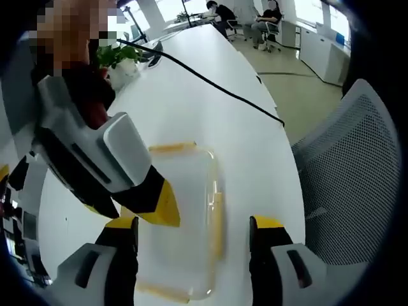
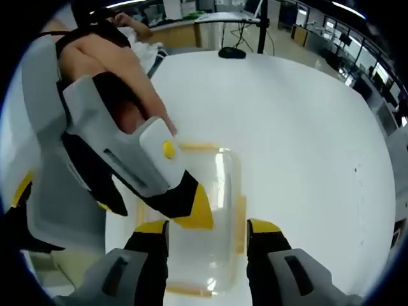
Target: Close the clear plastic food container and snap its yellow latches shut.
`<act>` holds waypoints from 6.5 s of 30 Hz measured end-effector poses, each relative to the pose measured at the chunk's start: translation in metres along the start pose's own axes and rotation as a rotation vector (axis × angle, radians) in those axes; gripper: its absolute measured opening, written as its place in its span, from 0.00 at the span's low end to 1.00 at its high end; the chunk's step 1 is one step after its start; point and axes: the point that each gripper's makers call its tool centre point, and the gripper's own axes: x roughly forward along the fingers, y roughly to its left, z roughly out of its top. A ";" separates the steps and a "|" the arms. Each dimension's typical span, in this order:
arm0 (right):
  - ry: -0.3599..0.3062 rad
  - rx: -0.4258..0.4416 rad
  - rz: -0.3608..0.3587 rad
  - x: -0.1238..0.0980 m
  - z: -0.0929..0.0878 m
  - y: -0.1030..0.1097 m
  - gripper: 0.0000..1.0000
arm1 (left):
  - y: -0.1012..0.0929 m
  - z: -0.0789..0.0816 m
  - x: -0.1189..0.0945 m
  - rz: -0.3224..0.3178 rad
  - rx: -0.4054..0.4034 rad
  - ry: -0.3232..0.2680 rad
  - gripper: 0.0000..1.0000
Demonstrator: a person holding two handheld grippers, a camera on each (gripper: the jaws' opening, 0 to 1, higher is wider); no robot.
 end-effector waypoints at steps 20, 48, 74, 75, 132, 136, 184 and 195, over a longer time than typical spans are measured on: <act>-0.128 0.031 -0.027 -0.008 -0.004 0.015 0.70 | 0.006 -0.002 -0.011 -0.069 -0.076 -0.059 0.80; -0.090 0.012 -0.063 -0.012 -0.032 0.027 0.78 | 0.025 -0.034 -0.011 -0.113 -0.132 -0.017 0.80; -0.001 -0.013 -0.082 0.008 -0.044 0.023 0.77 | 0.024 -0.047 0.011 -0.139 -0.042 0.059 0.81; 0.000 -0.013 -0.081 0.007 -0.044 0.024 0.77 | 0.024 -0.047 0.012 -0.138 -0.043 0.063 0.82; -0.011 -0.004 -0.104 0.015 -0.040 0.028 0.78 | 0.017 -0.052 0.011 -0.126 -0.060 0.114 0.81; 0.007 -0.002 -0.105 0.016 -0.041 0.028 0.78 | 0.017 -0.052 0.011 -0.126 -0.060 0.111 0.81; 0.030 0.012 -0.119 0.043 0.019 0.014 0.79 | 0.029 -0.108 -0.018 -0.133 -0.083 0.058 0.83; 0.025 0.012 -0.117 0.050 0.034 0.011 0.80 | 0.030 -0.121 -0.025 -0.140 -0.096 0.049 0.84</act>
